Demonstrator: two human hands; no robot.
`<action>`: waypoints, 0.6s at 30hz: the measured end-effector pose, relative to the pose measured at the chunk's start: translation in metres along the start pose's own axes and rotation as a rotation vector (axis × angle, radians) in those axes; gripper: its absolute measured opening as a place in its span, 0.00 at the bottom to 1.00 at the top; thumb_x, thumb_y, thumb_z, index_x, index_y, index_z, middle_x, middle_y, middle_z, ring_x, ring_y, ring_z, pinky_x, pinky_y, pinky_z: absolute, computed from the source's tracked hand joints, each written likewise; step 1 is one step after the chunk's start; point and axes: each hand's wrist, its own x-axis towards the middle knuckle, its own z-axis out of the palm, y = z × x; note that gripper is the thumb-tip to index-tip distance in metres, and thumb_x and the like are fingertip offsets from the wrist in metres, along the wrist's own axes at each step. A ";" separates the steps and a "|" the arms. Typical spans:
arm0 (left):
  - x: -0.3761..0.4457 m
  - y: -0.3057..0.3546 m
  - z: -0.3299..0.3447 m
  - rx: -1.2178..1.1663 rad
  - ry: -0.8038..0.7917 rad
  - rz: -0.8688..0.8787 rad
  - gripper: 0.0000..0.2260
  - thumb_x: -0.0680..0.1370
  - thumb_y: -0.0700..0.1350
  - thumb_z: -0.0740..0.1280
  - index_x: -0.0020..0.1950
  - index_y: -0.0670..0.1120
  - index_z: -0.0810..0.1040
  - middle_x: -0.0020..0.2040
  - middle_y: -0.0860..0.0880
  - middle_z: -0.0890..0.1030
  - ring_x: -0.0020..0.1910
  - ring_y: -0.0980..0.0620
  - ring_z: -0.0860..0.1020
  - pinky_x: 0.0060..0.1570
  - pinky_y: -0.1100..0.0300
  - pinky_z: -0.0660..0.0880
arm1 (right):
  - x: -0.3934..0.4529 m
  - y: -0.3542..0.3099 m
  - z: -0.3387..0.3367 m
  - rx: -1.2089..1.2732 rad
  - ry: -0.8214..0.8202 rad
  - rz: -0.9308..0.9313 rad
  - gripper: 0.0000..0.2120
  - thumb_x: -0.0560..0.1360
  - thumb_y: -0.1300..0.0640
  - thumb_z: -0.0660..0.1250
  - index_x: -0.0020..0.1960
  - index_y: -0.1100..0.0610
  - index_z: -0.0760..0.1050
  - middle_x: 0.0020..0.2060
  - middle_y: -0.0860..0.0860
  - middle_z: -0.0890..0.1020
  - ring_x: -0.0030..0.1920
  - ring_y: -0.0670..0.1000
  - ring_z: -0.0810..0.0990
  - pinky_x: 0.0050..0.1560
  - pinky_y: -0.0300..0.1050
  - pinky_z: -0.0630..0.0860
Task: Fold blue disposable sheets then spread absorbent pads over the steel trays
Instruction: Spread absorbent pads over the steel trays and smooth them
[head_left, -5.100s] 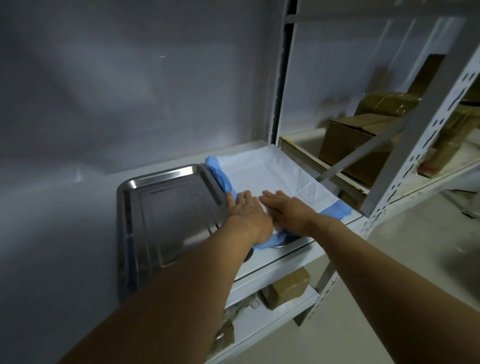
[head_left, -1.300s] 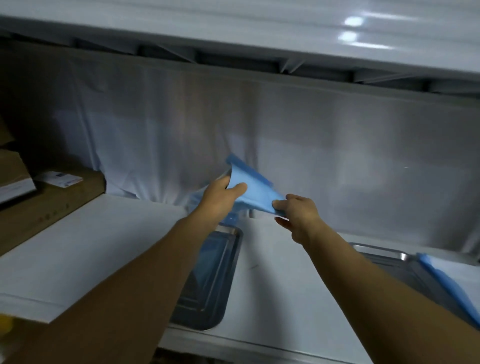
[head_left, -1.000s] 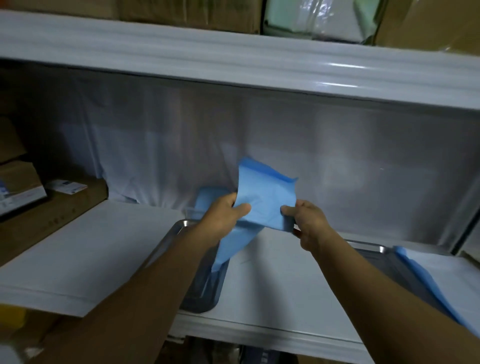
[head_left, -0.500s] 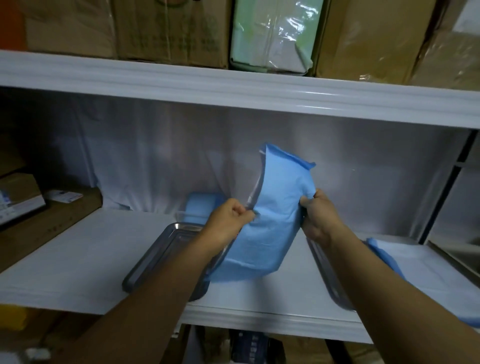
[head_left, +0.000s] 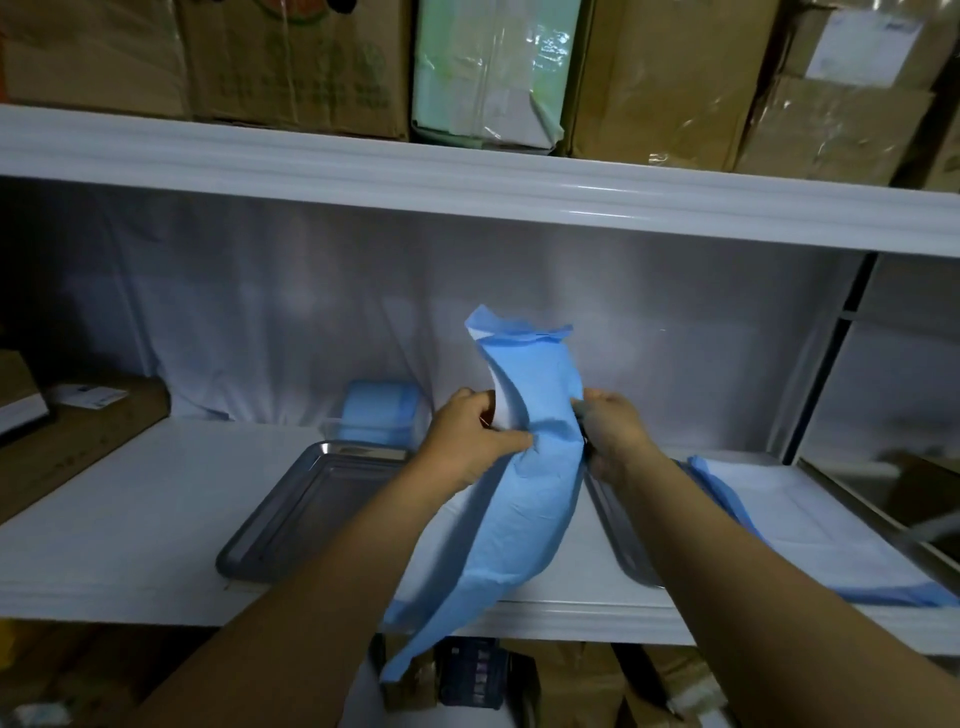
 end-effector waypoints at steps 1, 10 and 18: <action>0.001 0.000 0.003 0.054 0.045 -0.001 0.10 0.69 0.43 0.75 0.46 0.43 0.78 0.53 0.43 0.76 0.52 0.44 0.78 0.52 0.52 0.76 | -0.001 0.003 0.001 -0.053 0.070 -0.007 0.11 0.74 0.66 0.65 0.55 0.59 0.71 0.44 0.58 0.77 0.36 0.52 0.78 0.36 0.42 0.77; 0.003 -0.010 0.014 0.266 0.083 0.028 0.10 0.73 0.43 0.69 0.52 0.41 0.77 0.56 0.44 0.72 0.53 0.46 0.75 0.47 0.60 0.71 | -0.046 0.004 0.025 -0.379 -0.189 -0.228 0.11 0.72 0.52 0.71 0.50 0.55 0.75 0.42 0.49 0.79 0.41 0.48 0.78 0.38 0.35 0.74; -0.002 -0.027 -0.011 -0.165 0.108 -0.212 0.14 0.69 0.38 0.70 0.32 0.47 0.65 0.31 0.48 0.69 0.31 0.51 0.67 0.35 0.57 0.64 | -0.034 0.007 0.010 -0.183 -0.157 -0.041 0.07 0.80 0.55 0.61 0.53 0.57 0.75 0.47 0.55 0.80 0.46 0.56 0.79 0.40 0.44 0.77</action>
